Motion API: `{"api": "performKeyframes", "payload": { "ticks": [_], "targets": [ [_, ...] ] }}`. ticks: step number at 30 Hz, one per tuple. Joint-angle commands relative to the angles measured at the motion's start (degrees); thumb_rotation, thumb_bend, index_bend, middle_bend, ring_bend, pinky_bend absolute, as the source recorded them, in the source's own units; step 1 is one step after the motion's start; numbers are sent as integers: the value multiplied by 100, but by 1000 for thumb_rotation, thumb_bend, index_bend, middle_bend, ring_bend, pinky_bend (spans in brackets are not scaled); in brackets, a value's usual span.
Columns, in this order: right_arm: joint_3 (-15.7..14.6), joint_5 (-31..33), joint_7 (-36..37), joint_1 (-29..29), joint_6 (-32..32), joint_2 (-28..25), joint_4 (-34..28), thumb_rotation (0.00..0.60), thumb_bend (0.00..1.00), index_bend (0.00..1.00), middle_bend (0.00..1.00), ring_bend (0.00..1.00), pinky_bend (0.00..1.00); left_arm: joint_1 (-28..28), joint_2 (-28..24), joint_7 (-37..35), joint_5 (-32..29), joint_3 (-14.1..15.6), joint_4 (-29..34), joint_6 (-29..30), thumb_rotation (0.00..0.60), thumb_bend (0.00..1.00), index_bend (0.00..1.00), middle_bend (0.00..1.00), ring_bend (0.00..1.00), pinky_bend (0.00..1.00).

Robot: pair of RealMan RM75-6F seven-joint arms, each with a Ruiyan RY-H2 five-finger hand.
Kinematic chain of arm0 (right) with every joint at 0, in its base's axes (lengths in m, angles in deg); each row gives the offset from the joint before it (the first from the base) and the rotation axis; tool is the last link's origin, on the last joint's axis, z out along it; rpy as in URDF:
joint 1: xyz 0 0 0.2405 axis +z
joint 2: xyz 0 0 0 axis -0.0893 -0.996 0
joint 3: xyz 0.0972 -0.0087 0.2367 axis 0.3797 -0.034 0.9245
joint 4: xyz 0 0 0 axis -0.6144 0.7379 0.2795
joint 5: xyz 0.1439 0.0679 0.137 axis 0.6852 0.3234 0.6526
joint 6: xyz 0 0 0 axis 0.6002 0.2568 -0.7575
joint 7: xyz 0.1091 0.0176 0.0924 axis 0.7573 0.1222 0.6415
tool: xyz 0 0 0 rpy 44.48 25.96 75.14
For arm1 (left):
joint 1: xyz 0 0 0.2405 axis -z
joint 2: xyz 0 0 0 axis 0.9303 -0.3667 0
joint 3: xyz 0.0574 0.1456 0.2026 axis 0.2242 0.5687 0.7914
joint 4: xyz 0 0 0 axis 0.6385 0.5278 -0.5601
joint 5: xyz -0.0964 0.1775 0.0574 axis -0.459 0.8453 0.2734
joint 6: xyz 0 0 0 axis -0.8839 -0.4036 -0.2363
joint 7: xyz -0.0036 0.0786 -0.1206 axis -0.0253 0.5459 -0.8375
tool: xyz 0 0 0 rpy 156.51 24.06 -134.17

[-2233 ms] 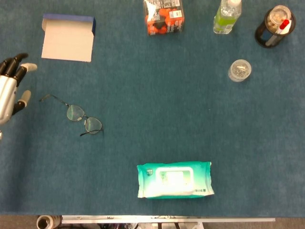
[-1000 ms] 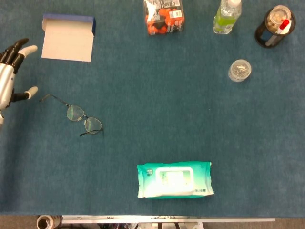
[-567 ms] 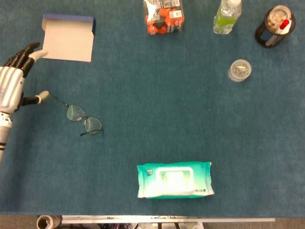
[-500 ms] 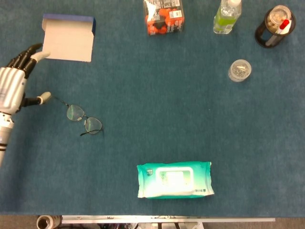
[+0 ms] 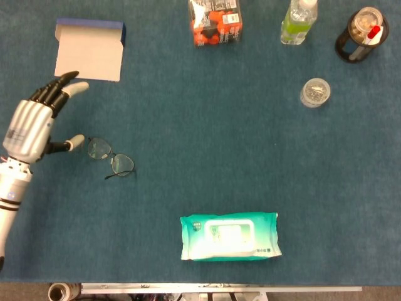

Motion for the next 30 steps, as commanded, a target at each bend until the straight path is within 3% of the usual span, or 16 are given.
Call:
{"api": "performKeyframes", "payload": {
  "ticks": [1, 11, 30],
  "targets": [
    [1, -1, -1, -1, -2, 1, 0, 600, 411, 586, 398, 365, 445, -6, 9, 80, 87, 69, 74, 43, 600, 50, 184, 120, 166, 256],
    [4, -19, 38, -24, -56, -26, -13, 600, 410, 586, 398, 365, 445, 38, 188, 352, 228, 262, 64, -108, 600, 50, 183, 120, 166, 256],
    [11, -36, 95, -49, -107, -56, -20, 600, 411, 586, 398, 365, 445, 62, 579, 510, 149, 445, -518, -493, 600, 50, 183, 120, 166, 256]
  ]
}}
